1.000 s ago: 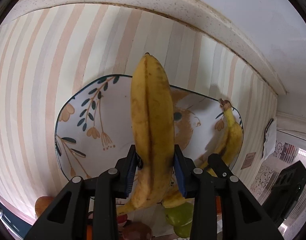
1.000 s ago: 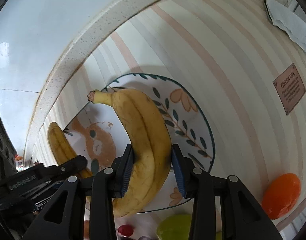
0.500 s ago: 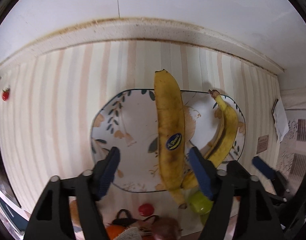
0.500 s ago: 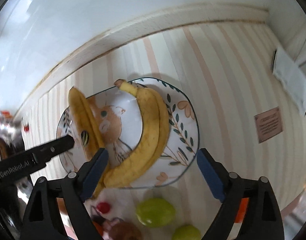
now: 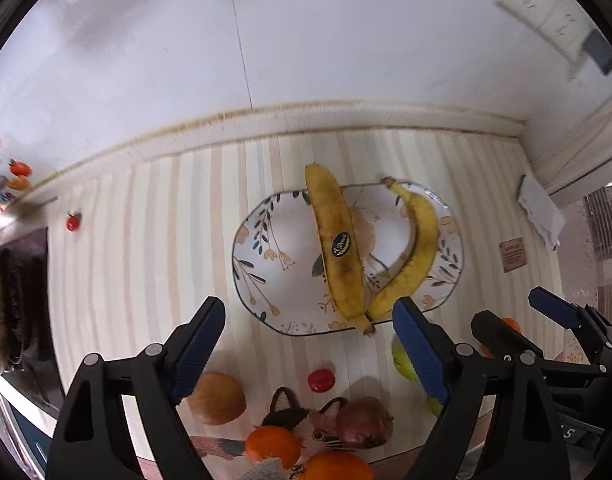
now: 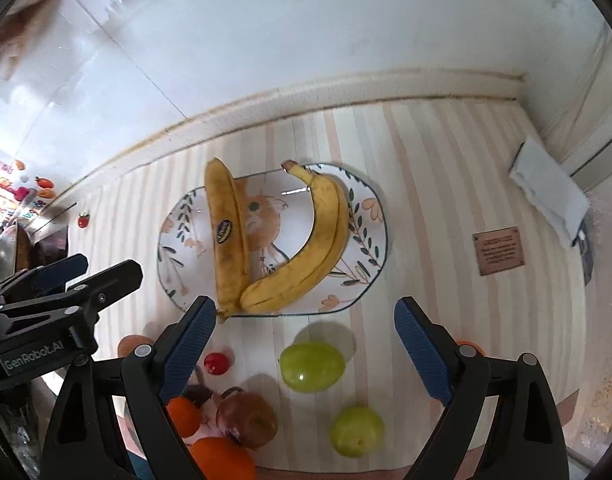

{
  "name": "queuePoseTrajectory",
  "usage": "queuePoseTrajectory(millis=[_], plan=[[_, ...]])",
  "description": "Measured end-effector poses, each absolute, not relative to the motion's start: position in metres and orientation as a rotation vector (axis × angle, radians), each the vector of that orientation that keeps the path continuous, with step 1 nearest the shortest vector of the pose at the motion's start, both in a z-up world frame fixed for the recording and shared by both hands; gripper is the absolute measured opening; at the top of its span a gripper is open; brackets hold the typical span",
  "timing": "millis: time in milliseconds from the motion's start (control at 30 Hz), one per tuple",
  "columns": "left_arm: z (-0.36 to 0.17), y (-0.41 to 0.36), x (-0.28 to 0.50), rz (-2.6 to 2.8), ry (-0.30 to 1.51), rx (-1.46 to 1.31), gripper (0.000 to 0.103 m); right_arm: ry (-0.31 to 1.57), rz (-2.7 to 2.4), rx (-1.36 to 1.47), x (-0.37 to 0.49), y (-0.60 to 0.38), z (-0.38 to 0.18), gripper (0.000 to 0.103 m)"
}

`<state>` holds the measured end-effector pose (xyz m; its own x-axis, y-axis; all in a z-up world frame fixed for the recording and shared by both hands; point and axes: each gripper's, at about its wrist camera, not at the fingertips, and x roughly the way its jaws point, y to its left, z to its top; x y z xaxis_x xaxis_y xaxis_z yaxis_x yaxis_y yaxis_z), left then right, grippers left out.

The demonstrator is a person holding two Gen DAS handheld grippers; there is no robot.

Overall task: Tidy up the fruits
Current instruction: 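Grasp the large orange with the left gripper while the right grasps the small orange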

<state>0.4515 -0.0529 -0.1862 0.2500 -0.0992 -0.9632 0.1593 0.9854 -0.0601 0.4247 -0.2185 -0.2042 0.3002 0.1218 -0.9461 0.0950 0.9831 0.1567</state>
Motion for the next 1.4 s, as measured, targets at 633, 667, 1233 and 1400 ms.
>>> queuePoseTrajectory(millis=[633, 667, 1233, 1400], plan=[[-0.16, -0.041, 0.356, -0.1, 1.262, 0.021, 0.086, 1.232, 0.135, 0.289, 0.352, -0.231, -0.171, 0.093], [-0.172, -0.039, 0.35, -0.091, 1.295, 0.019, 0.086, 1.265, 0.138, 0.293, 0.351, -0.233, -0.181, 0.093], [-0.319, -0.05, 0.283, -0.077, 1.689, -0.172, 0.089, 1.437, -0.094, 0.421, 0.327, -0.332, -0.285, 0.093], [-0.33, -0.067, 0.283, -0.102, 1.715, -0.17, 0.089, 1.44, -0.146, 0.399, 0.342, -0.348, -0.306, 0.093]])
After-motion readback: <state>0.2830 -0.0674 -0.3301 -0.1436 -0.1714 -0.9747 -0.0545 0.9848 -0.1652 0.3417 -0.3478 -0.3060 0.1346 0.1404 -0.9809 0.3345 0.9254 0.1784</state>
